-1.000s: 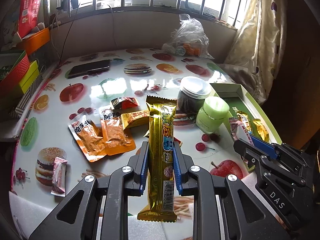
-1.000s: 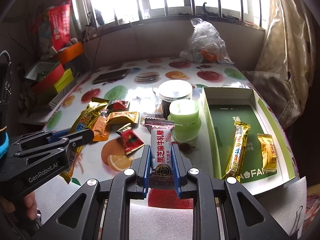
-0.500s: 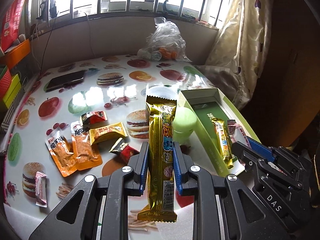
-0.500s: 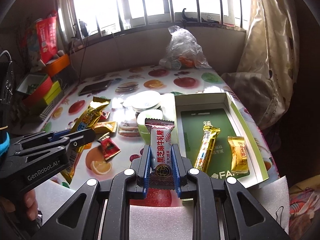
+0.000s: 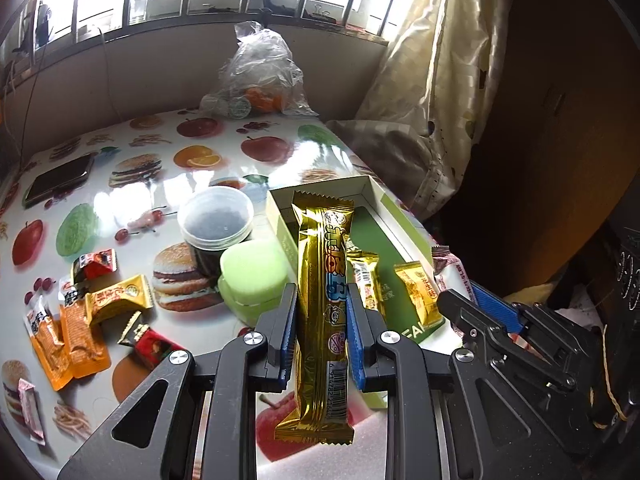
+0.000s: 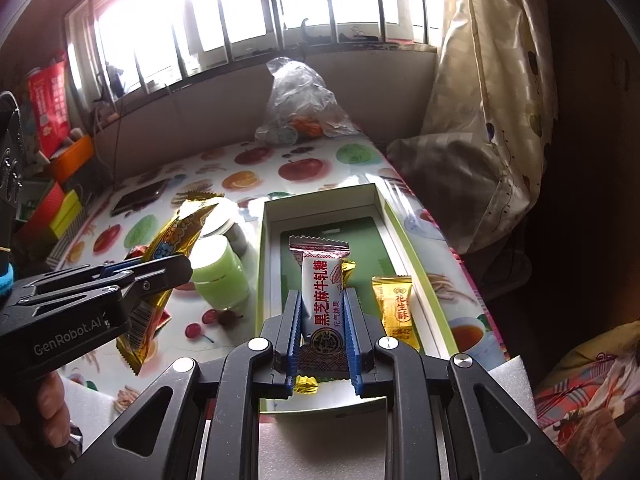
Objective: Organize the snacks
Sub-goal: 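Carry the wafer bar with the left tool while the right carries the nougat bar to the box, then lower the wafer bar into the box with the left tool while the right releases the nougat bar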
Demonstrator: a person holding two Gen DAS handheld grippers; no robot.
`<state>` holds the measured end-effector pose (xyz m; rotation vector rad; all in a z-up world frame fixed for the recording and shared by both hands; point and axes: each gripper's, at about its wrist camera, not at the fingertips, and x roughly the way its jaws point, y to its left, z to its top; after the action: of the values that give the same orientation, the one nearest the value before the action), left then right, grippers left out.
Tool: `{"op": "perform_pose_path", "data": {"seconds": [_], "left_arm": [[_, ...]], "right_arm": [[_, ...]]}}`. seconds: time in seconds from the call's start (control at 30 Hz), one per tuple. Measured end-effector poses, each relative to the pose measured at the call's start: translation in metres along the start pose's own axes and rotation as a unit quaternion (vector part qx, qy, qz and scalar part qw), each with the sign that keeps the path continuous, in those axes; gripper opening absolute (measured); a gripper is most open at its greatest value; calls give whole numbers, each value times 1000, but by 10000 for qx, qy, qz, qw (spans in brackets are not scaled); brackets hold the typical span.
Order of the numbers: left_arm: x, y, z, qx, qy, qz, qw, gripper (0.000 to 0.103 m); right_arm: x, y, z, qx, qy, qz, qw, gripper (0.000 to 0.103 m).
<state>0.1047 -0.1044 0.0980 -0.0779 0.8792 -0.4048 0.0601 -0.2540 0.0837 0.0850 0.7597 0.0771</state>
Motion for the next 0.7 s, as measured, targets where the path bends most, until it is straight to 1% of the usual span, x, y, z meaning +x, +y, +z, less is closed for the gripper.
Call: {"op": "perform_pose_path", "data": {"seconds": [0.3, 0.4, 0.47, 0.53, 0.7], "left_arm": [[38, -22, 17, -86, 249, -173, 9995, 23], [49, -26, 20, -46, 302, -61, 9995, 23], [56, -27, 21, -37, 344, -79, 9994, 23], [65, -27, 22, -46, 433, 2, 9991, 23], [86, -30, 20, -45, 591, 66, 9982, 23]], "right_arm": [[26, -33, 5, 175, 194, -202, 9995, 19], [36, -42, 4, 271, 277, -235, 9990, 19], [42, -47, 3, 341, 329, -246, 9986, 19], [47, -50, 2, 373, 373, -235, 9983, 19], [57, -54, 1, 385, 463, -221, 9979, 19]]}}
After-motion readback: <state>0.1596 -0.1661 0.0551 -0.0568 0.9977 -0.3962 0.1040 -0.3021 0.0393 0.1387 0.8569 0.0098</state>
